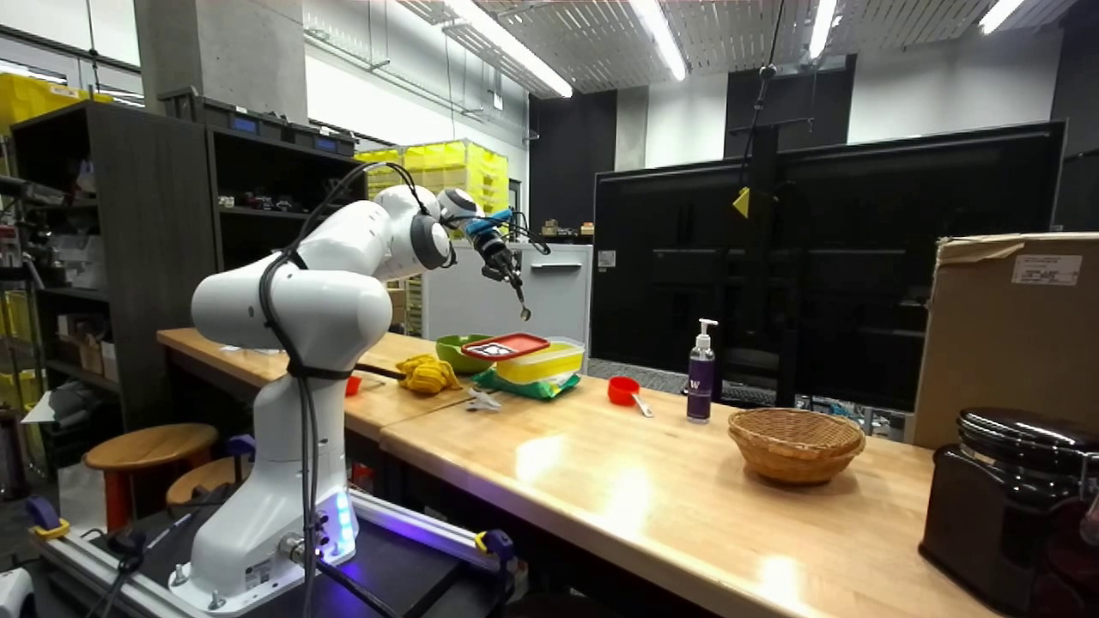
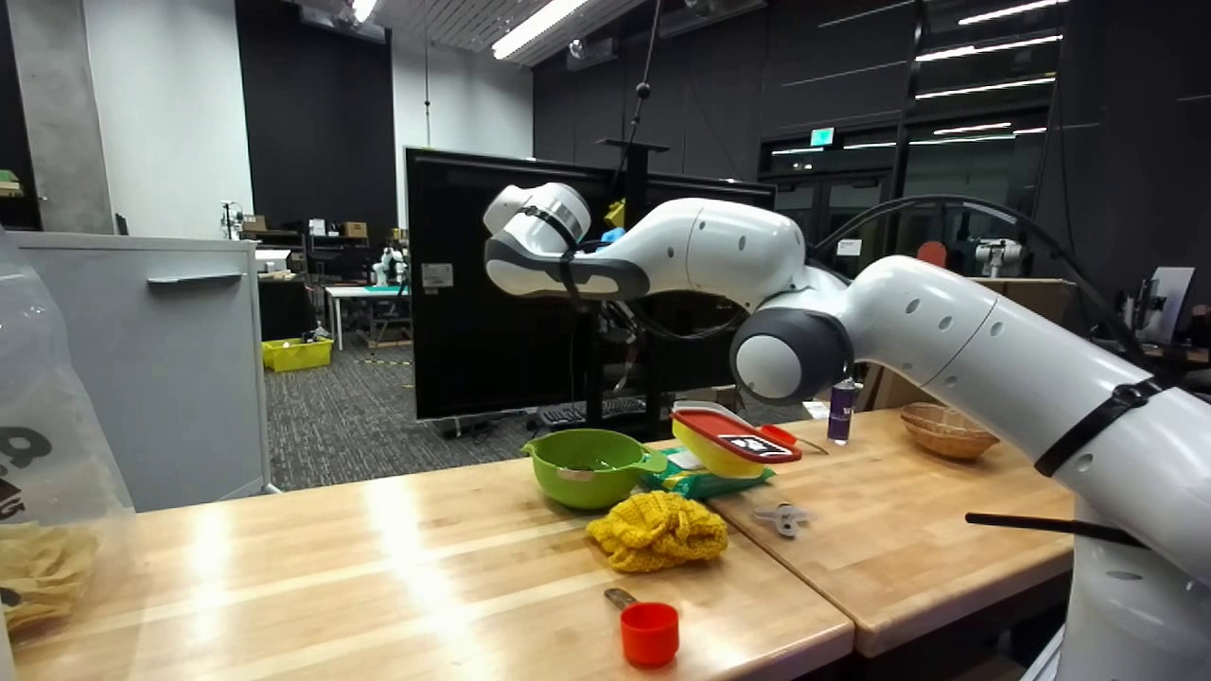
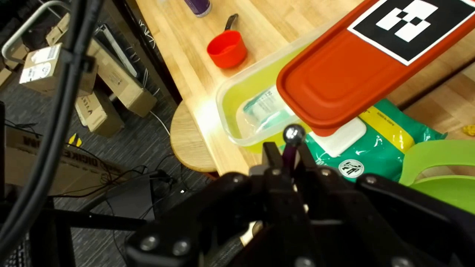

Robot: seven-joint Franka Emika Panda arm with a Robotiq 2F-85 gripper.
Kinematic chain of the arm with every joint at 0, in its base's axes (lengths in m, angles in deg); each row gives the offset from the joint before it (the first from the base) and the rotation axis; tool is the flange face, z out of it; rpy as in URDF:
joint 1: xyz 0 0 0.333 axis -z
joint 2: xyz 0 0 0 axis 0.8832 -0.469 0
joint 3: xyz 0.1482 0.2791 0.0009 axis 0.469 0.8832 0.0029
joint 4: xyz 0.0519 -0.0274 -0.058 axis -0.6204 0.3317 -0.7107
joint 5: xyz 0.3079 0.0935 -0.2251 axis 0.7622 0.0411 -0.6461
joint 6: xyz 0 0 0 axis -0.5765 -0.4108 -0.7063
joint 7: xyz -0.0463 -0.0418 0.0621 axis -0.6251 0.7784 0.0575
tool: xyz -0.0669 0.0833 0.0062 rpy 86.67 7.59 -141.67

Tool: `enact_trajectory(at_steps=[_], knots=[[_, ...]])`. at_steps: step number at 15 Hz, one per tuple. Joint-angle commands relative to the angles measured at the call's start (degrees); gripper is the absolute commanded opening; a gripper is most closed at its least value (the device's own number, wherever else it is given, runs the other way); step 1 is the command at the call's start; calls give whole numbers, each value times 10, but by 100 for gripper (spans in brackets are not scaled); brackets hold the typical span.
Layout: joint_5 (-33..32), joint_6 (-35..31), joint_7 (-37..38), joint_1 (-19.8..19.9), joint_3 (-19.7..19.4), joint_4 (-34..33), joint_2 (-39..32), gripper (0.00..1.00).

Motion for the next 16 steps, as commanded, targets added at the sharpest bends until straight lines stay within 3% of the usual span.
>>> enact_trajectory(at_steps=[1, 3, 4, 5, 16], knots=[[11, 13, 32, 23, -6, 11, 42, 3], [23, 26, 56, 52, -2, 2, 59, 3], [21, 47, 64, 79, 15, -34, 52, 3], [26, 40, 83, 87, 19, 7, 88, 3], [168, 77, 237, 295, 82, 3, 186, 3]])
